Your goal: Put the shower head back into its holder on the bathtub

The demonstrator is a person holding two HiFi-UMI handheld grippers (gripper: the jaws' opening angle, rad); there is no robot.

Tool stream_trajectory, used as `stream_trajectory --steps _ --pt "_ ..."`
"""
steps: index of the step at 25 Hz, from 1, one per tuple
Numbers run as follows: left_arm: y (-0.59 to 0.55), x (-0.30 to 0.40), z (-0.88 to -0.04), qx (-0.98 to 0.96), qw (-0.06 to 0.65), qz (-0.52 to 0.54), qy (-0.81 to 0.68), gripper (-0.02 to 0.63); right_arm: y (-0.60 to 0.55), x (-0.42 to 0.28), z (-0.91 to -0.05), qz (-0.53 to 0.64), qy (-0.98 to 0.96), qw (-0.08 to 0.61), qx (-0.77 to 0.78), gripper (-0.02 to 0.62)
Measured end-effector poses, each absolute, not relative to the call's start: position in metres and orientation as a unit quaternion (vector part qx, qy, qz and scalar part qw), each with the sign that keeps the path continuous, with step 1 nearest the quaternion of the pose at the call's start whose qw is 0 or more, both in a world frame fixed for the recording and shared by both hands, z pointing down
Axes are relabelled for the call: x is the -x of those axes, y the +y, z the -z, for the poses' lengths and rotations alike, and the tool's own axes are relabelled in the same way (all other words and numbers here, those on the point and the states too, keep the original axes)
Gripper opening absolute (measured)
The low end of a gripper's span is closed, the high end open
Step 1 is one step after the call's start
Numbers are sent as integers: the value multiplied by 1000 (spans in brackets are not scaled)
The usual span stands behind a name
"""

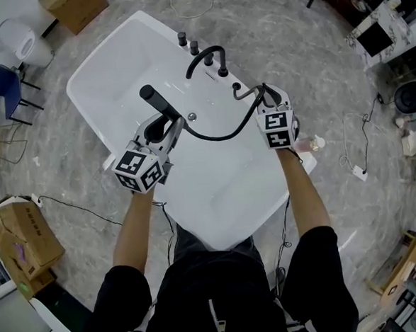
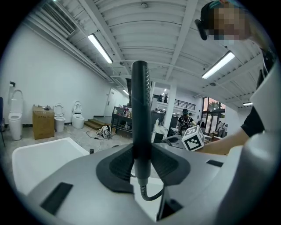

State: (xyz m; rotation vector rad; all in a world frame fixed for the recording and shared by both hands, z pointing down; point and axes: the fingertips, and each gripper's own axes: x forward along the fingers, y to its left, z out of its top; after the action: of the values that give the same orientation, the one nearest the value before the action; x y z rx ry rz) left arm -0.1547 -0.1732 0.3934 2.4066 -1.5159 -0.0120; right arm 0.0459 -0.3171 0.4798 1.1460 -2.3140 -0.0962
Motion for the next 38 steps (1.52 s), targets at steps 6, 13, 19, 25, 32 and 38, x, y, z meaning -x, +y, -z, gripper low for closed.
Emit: stream_trajectory --steps 6,13,19,25,32,38 --pt "-183 156 -401 -838 151 17 -525 135 -338 -54 -469 60 -850 265 -451 72" --pt "-195 160 -403 -837 148 27 -526 135 -351 -46 -458 82 -847 256 -458 72" --pt "-199 165 -410 -834 151 25 -530 135 -356 -39 -484 70 -846 273 -453 72" --pt "-201 173 -421 -829 153 26 -537 135 -359 -33 -514 54 -845 287 -447 72" --pt "-206 180 -438 -828 152 26 -540 135 -367 -29 -556 31 -843 304 -443 72" --pt "-208 187 -453 -832 147 25 -535 135 -372 -20 -589 22 -842 313 -440 72"
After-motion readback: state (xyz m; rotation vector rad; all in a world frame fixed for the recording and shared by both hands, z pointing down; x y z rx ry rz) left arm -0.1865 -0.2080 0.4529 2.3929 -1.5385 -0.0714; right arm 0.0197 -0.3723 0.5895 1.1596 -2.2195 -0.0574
